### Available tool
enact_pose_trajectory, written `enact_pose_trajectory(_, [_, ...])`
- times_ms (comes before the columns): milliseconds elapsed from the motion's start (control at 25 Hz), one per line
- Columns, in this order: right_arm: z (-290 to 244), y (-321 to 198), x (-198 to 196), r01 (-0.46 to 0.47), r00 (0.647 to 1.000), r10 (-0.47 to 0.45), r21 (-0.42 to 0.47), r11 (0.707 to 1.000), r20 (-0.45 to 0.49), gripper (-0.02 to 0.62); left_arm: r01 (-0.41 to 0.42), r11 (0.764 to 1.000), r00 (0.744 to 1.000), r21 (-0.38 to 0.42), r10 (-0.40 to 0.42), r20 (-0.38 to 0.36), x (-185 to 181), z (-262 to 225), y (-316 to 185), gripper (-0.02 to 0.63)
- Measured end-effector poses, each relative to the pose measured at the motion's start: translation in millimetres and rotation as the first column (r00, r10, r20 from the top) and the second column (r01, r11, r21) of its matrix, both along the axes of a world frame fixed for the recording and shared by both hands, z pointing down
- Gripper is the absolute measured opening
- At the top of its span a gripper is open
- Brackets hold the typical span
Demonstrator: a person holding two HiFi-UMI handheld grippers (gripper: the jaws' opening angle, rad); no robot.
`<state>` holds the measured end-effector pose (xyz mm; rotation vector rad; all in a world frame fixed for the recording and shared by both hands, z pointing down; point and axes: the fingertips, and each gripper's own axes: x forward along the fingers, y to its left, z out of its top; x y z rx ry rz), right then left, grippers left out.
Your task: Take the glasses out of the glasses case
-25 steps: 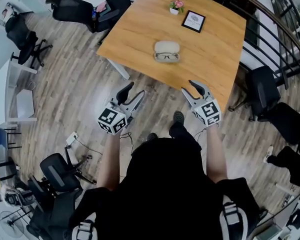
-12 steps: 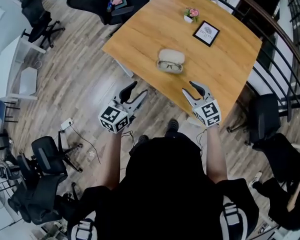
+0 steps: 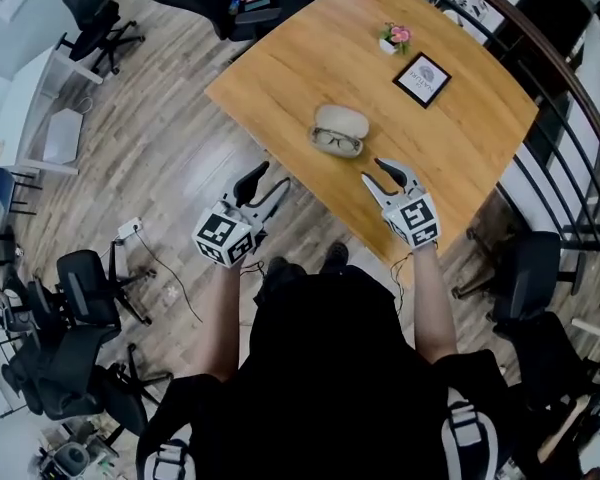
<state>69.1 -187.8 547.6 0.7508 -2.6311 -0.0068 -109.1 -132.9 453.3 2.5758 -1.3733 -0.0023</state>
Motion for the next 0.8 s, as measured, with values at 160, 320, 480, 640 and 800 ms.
enact_pose_trajectory(160, [-2,-11,-3,0.01,1.0,-0.011,-0.006,1.0,-0.009,0.16,0.014,1.0,1.0,-0.028,-0.014,-0.005,-1,8,-7,0.233])
enact_pose_trajectory(320, [1,-21,-7,0.022,1.0,-0.022,-0.02,1.0,-0.014,0.158,0.008,0.999,1.0,-0.05,-0.008,-0.011,-1,14,-20,0.233])
enact_pose_trajectory(480, [12,-35,-17,0.025,0.999,-0.027,-0.041,0.999,-0.037,0.158,-0.009,0.998,1.0,-0.058,0.008,-0.016,-9,18,-44,0.233])
enact_pose_trajectory(640, [18,-62,-22,-0.006,0.999,0.004,-0.048,0.999,-0.052,0.15,-0.056,0.996,0.998,-0.067,0.056,0.003,-16,22,-77,0.233])
enact_pose_trajectory(800, [39,-80,-25,-0.028,0.996,0.02,-0.104,0.994,-0.081,0.15,-0.094,0.99,0.995,-0.101,0.095,0.002,-23,34,-108,0.233])
